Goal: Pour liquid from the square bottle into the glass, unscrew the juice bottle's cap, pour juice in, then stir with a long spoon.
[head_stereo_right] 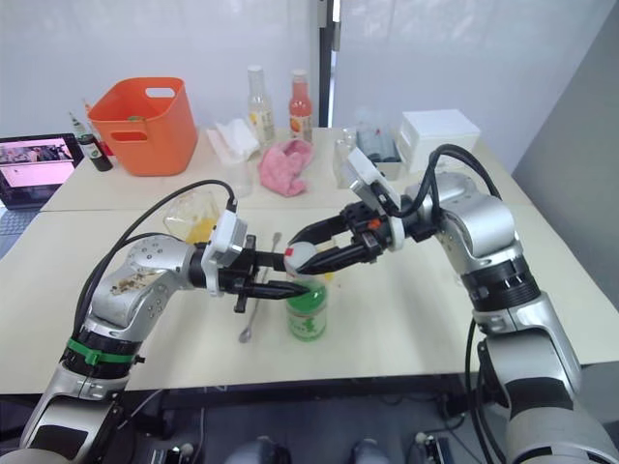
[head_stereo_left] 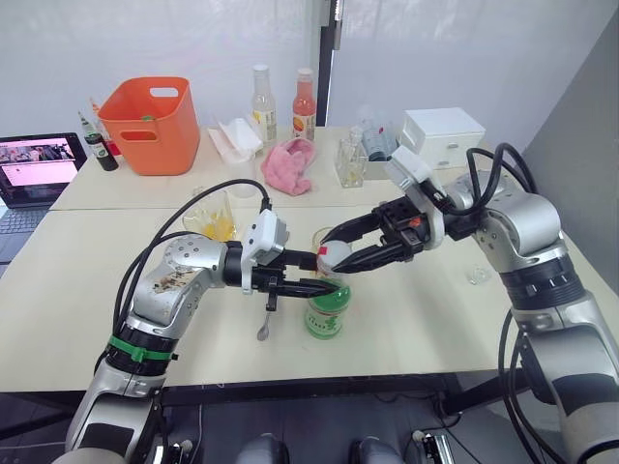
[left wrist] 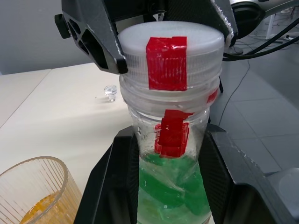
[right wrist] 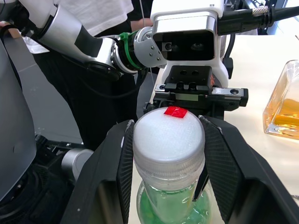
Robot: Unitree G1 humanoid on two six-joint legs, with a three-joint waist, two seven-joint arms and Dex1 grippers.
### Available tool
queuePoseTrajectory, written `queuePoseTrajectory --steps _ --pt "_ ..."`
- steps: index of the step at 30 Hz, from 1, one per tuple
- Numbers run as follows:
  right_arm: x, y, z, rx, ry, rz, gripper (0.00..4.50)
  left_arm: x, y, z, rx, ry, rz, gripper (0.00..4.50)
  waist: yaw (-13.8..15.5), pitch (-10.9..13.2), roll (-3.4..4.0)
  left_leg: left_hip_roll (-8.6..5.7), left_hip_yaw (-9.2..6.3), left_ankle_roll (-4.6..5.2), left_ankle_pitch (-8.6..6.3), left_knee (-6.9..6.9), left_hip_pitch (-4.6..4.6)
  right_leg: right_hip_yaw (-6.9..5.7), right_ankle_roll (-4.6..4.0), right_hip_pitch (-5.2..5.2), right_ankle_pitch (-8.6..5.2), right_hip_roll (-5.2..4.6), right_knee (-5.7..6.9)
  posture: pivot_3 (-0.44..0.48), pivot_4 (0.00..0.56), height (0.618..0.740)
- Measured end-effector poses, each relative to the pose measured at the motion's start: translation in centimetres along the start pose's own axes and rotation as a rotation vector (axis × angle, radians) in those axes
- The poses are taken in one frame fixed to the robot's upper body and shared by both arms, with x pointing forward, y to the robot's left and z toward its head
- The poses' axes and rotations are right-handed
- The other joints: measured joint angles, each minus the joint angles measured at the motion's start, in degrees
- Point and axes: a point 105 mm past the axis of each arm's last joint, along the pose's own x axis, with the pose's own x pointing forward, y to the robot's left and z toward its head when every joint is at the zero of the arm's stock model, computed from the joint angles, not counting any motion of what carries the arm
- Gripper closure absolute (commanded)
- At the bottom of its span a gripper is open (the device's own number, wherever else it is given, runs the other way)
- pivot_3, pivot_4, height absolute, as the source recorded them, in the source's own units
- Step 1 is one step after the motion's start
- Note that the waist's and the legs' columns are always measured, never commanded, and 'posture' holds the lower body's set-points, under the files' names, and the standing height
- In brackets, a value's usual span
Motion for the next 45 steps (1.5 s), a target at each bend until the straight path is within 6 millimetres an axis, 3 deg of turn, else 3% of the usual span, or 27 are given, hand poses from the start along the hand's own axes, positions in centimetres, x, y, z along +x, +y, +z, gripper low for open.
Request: queuePoseTrajectory --steps 5,6,14,20,25,38,39,45 --pt "0.1 0.2 0.0 0.029 -0.011 -0.003 0.15 0.0 0.1 0.0 -0.001 -0.002 0.004 3.08 0.0 0.0 0.0 0.0 0.01 -0.04 0.02 0.0 -0.02 0.0 0.0 -0.03 0.0 0.0 0.01 0.0 0.15 0.74" --pt "0.0 0.3 0.4 0.022 -0.024 -0.009 0.01 0.0 0.1 0.0 -0.002 -0.002 0.005 3.08 0.1 0.0 0.0 0.0 0.01 -0.04 0.02 0.0 -0.02 0.0 0.0 -0.02 0.0 0.0 0.01 0.0 0.15 0.74" --pt "-1.0 2.6 1.7 -0.028 -0.051 -0.179 0.01 0.2 0.4 -0.1 -0.013 -0.009 0.005 3.08 0.2 0.0 0.0 0.01 0.0 -0.05 0.02 0.0 -0.02 -0.01 0.0 -0.02 0.0 -0.02 0.02 0.0 0.15 0.74" --pt "0.1 3.6 0.6 -0.013 0.024 -0.459 0.01 0.1 0.5 -0.1 -0.018 -0.009 0.009 3.08 0.2 0.0 0.0 0.01 -0.01 -0.12 0.06 0.02 -0.01 0.0 -0.01 -0.03 0.01 -0.05 0.08 0.0 0.15 0.74" --pt "1.2 3.7 1.0 0.037 -0.057 -0.621 0.01 0.1 0.5 -0.2 -0.019 -0.01 0.008 3.08 0.2 0.0 0.0 0.01 -0.03 -0.12 0.06 0.01 0.0 0.0 -0.01 -0.02 0.01 -0.05 0.12 0.0 0.15 0.74" --pt "1.2 3.5 0.7 0.122 -0.092 -0.73 0.01 0.2 0.5 -0.2 -0.022 -0.011 0.005 3.08 0.2 0.0 0.0 -0.03 -0.03 -0.05 0.03 0.0 -0.01 -0.01 -0.01 0.01 0.01 -0.05 0.08 0.0 0.15 0.74" --pt "1.2 3.6 0.7 0.125 -0.093 -0.727 0.53 0.2 0.5 -0.2 -0.022 -0.011 0.005 3.08 0.2 0.0 0.0 -0.03 -0.03 -0.04 0.02 0.0 -0.01 -0.01 -0.01 0.0 0.01 -0.05 0.08 0.0 0.15 0.74" --pt "1.3 3.4 0.5 0.134 -0.089 -0.735 2.52 0.2 0.5 -0.2 -0.022 -0.011 0.004 3.08 0.2 0.0 0.0 -0.03 -0.03 -0.03 0.01 0.0 -0.01 -0.01 0.0 0.0 0.01 -0.05 0.08 0.0 0.15 0.74"
